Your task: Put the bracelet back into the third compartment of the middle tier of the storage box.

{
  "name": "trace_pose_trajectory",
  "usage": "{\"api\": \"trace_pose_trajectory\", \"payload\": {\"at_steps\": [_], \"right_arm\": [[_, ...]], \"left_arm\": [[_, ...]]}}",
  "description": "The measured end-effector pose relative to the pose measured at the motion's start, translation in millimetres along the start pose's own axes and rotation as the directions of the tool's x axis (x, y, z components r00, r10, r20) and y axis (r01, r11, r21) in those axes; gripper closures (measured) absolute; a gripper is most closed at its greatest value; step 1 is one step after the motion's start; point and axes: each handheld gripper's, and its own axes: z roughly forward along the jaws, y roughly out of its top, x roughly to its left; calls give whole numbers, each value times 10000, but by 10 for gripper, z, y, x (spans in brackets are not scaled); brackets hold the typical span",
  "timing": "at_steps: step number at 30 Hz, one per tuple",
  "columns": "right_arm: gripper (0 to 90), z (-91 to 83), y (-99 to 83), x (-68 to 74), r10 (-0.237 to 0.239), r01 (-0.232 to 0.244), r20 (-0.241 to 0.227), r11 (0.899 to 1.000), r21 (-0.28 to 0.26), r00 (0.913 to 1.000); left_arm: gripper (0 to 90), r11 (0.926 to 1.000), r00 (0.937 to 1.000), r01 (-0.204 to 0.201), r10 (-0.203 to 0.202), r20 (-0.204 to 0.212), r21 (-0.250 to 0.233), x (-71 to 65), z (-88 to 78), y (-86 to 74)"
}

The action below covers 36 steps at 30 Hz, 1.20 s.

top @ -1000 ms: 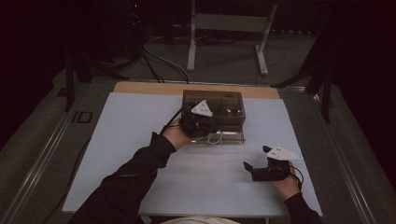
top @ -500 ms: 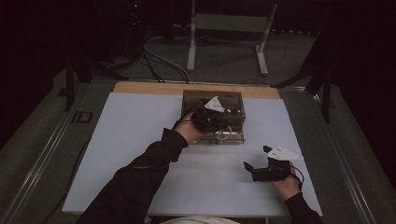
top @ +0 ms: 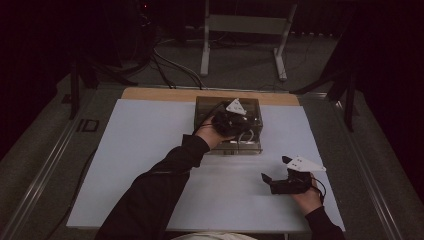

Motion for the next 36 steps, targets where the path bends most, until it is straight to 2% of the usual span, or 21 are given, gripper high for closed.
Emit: {"api": "trace_pose_trajectory", "payload": {"at_steps": [9, 12, 19, 22, 25, 30, 33, 34, 35, 36], "right_arm": [[0, -12, 4, -2, -48, 48, 5, 10000, -83, 10000], [0, -16, 8, 2, -115, 116, 52, 9999, -95, 9999], [0, -19, 9, 8, -125, 125, 31, 9999, -68, 9999], [0, -28, 12, 6, -131, 132, 64, 9999, -105, 9999], [0, -30, 11, -2, -85, 86, 57, 9999, -126, 9999], [0, -31, 13, 3, -110, 111, 47, 9999, -113, 9999], [0, -32, 13, -1, -105, 105, 38, 9998, -150, 9999], [0, -35, 14, 0, -97, 97, 36, 9998, -145, 9999], [0, -34, 14, -1, -91, 92, 24, 9998, -147, 10000], [0, -33, 13, -1, -85, 85, 27, 9999, -135, 10000]], "left_arm": [[883, 9997, 9995, 236, -238, 210, 88, 8, 145, -29], [882, 9996, 9988, 281, -283, 400, 52, -10, 203, -49], [881, 9971, 9971, 580, -603, 458, 500, 9, 348, -126], [879, 9968, 9980, 415, -446, 456, 678, 11, 394, -162], [873, 9961, 9980, 454, -485, 396, 760, 25, 422, -173], [872, 9918, 9978, 642, -617, -261, 1102, 65, 466, -189], [862, 9908, 9968, 769, -738, -318, 1113, 85, 473, -199], [821, 9934, 9976, 689, -680, -130, 919, 87, 459, -200], [767, 9946, 9977, 680, -677, -62, 783, 84, 449, -193], [750, 9954, 9977, 682, -676, -112, 675, 78, 439, -185]]}}
